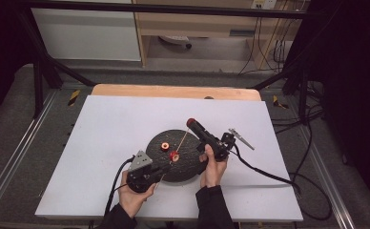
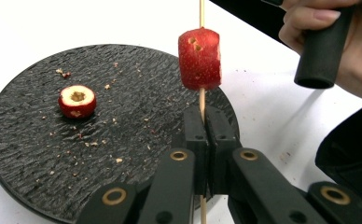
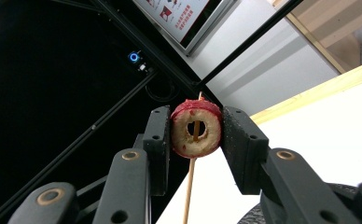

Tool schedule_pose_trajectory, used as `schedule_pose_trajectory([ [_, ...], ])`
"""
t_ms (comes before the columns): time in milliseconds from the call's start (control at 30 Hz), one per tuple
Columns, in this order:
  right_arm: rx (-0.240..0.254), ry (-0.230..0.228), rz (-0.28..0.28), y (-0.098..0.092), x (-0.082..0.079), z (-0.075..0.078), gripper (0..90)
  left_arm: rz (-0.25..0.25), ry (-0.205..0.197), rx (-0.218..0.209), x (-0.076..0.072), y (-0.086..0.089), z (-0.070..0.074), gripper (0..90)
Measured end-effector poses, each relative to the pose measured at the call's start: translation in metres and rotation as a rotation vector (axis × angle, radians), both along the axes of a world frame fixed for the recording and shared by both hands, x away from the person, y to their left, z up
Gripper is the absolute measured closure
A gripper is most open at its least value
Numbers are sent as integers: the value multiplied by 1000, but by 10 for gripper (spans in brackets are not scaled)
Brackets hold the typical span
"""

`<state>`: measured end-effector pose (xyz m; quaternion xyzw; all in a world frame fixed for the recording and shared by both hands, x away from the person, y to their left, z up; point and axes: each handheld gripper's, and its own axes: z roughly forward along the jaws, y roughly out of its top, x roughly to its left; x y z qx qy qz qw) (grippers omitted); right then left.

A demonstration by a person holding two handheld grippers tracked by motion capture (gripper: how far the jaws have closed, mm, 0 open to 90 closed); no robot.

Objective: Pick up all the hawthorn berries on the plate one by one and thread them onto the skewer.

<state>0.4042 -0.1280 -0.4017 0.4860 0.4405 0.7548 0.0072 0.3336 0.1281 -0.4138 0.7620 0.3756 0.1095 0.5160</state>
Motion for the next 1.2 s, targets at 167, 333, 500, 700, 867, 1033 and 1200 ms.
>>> schedule_pose_trajectory([
  [167,-6,-1,8,1,-1,-2,641,-3,-4,-6,3,-1,1,886],
  [333,-18,2,19,2,-2,-3,641,-7,-7,-8,7,-3,2,887],
  [500,-26,7,29,3,-4,-5,641,-8,-12,-1,11,-5,6,886],
  [700,-45,5,40,4,-7,-7,641,-12,-15,0,17,-7,9,887],
  [867,-60,7,48,6,-9,-10,641,-17,-15,6,21,-9,11,887],
  [1033,-79,9,58,7,-11,-13,641,-19,-17,7,25,-10,11,887],
  [1200,-94,15,69,9,-13,-17,641,-23,-18,13,28,-12,12,887],
])
